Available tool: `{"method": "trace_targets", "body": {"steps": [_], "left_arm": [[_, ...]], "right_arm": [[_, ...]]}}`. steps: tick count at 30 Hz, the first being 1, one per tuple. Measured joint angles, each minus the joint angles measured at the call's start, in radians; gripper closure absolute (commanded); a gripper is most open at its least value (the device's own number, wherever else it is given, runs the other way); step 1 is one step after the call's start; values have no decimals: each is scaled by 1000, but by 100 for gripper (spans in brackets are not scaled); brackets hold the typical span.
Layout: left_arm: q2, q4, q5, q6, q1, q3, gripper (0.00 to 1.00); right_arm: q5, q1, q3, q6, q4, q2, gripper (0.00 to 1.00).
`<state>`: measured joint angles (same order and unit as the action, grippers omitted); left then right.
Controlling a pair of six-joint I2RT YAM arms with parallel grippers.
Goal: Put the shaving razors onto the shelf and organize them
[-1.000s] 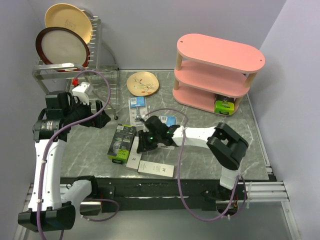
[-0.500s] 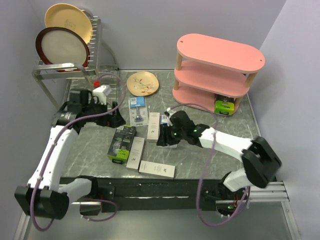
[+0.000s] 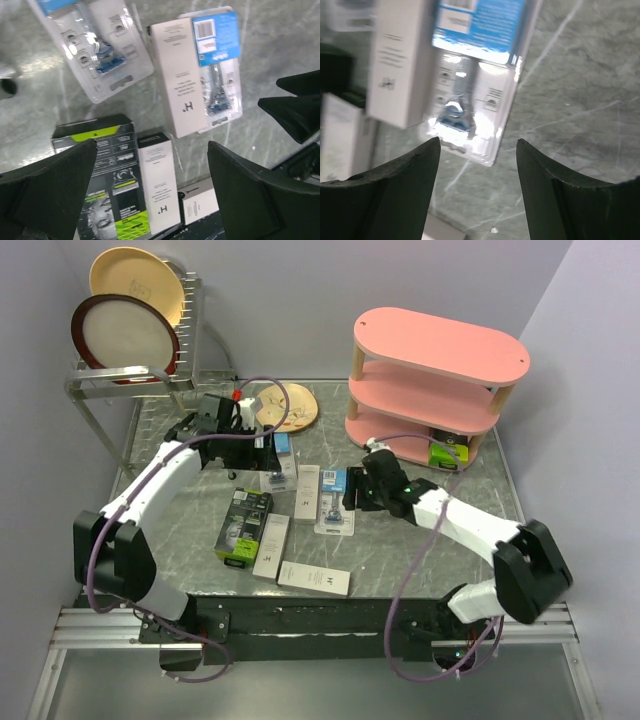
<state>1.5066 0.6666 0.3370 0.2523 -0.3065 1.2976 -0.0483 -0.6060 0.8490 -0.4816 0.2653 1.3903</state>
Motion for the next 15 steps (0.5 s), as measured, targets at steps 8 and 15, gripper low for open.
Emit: {"method": "trace_targets", "body": {"steps": [8, 15], "left_arm": [[-41, -10, -103, -14, 1, 19, 1], [-153, -11, -126, -30, 25, -56, 1]], "right_arm": [[-101, -26, 135, -19, 18, 229, 39], [-119, -46, 203, -40, 11, 308, 38]]}}
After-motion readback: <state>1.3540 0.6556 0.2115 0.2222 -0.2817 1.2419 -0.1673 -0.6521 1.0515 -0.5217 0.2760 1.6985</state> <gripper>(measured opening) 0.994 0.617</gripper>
